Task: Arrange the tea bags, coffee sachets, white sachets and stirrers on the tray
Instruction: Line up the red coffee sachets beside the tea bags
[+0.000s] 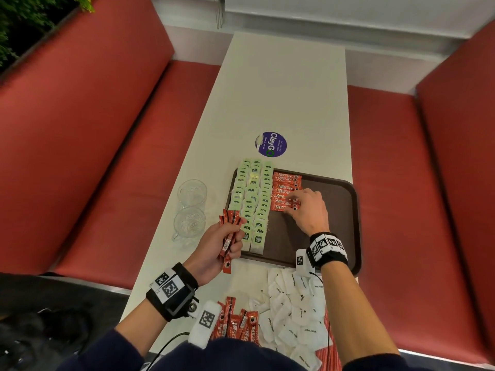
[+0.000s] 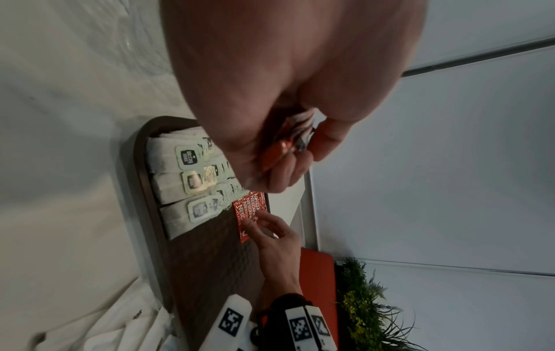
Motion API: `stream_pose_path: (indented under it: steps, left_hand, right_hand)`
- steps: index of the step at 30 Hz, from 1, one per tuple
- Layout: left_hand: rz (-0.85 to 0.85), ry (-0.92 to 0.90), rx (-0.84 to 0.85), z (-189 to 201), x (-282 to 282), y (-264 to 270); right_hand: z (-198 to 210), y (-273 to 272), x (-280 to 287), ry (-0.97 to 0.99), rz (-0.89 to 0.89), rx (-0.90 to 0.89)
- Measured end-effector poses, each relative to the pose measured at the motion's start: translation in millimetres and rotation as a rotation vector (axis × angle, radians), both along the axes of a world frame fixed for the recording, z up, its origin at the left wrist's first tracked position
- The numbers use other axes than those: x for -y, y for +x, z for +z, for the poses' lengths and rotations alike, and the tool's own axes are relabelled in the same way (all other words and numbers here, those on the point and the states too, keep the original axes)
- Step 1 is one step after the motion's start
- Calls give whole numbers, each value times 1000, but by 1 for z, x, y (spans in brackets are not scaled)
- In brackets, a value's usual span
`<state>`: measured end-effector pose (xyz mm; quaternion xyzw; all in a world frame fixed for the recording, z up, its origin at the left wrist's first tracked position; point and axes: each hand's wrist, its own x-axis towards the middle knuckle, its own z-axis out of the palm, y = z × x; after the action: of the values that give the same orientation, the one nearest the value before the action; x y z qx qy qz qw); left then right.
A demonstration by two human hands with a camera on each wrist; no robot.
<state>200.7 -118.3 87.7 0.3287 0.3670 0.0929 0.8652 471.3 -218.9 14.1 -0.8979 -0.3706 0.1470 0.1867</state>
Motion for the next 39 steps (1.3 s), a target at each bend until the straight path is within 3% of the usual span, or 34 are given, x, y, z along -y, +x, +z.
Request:
stream_pose_path:
  steps: [4, 8, 14, 19, 22, 27, 35, 39]
  left_hand:
    - [-47, 36, 75, 4, 0, -1]
    - [-108, 173, 80, 7, 3, 0]
    - [-122, 280, 81, 14, 9, 3]
    - [-92, 185, 87, 17, 3, -2]
    - [-62, 208, 94, 17, -2, -3]
    - [-41, 441, 3, 27, -4, 1]
    - [169, 512, -90, 23, -4, 10]
    - [194, 602, -161, 21, 1, 13]
  right_hand:
    - [47, -35, -3, 302, 12, -209]
    - [95, -81, 0, 376, 188, -537]
    - [100, -92, 7, 399, 193, -673]
    - [114, -87, 21, 571, 75, -783]
    - [122, -82, 31, 619, 112, -868]
    - [126, -82, 41, 581, 112, -838]
    - [119, -80, 49, 519, 17, -714]
    - [113, -86, 48, 413, 67, -410]
